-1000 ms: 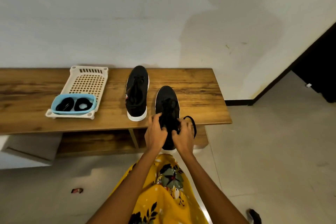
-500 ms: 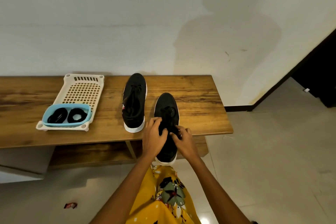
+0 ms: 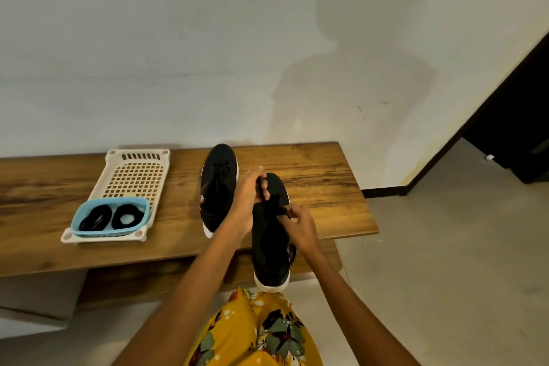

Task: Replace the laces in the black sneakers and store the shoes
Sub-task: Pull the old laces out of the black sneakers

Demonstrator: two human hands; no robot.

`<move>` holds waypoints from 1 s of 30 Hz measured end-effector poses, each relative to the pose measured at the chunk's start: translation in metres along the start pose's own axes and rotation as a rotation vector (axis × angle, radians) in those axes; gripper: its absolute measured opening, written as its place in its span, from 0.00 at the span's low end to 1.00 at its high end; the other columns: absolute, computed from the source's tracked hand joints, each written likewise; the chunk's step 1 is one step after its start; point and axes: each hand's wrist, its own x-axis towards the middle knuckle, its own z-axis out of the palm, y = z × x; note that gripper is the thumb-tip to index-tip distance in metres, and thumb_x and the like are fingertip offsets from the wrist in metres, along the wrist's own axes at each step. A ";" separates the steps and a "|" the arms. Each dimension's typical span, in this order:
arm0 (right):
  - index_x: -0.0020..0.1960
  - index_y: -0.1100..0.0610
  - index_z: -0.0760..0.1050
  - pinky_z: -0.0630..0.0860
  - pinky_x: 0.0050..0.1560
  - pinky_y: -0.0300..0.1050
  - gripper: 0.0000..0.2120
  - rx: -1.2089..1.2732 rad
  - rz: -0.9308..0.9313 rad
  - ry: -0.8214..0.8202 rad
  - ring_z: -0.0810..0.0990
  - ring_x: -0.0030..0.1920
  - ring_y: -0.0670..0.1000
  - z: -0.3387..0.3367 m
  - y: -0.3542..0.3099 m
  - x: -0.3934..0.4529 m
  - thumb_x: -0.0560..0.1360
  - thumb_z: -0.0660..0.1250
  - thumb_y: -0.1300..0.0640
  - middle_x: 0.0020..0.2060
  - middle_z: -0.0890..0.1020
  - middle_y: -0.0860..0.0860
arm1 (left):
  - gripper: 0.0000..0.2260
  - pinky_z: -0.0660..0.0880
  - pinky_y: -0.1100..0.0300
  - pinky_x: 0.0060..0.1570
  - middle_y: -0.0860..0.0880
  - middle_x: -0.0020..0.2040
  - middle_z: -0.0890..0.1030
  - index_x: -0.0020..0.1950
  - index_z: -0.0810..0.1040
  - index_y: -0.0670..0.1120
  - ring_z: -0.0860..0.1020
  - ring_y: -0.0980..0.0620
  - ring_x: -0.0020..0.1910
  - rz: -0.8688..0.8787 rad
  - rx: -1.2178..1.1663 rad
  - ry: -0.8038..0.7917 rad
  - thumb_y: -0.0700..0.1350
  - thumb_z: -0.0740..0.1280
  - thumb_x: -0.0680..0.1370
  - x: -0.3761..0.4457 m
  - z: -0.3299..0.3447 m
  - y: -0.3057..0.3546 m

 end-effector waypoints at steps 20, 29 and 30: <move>0.69 0.55 0.66 0.74 0.60 0.47 0.24 -0.297 -0.028 -0.184 0.71 0.63 0.53 -0.043 -0.041 0.022 0.75 0.67 0.57 0.65 0.68 0.53 | 0.08 0.64 0.68 0.18 0.48 0.35 0.72 0.57 0.70 0.44 0.66 0.57 0.20 -0.126 -0.227 -0.026 0.36 0.55 0.81 0.010 0.018 0.058; 0.60 0.51 0.73 0.76 0.47 0.41 0.15 -0.539 -0.157 -0.064 0.77 0.54 0.49 0.000 -0.002 -0.012 0.75 0.68 0.52 0.57 0.75 0.50 | 0.11 0.76 0.57 0.34 0.46 0.41 0.78 0.60 0.71 0.38 0.76 0.50 0.35 -0.199 -0.223 -0.031 0.42 0.60 0.80 0.024 0.006 0.037; 0.55 0.53 0.76 0.75 0.44 0.41 0.09 -0.480 -0.177 -0.014 0.77 0.49 0.48 -0.001 -0.001 -0.009 0.77 0.65 0.52 0.52 0.78 0.50 | 0.14 0.75 0.57 0.39 0.46 0.45 0.79 0.64 0.69 0.38 0.77 0.50 0.41 -0.196 -0.155 -0.043 0.42 0.60 0.80 0.024 0.003 0.022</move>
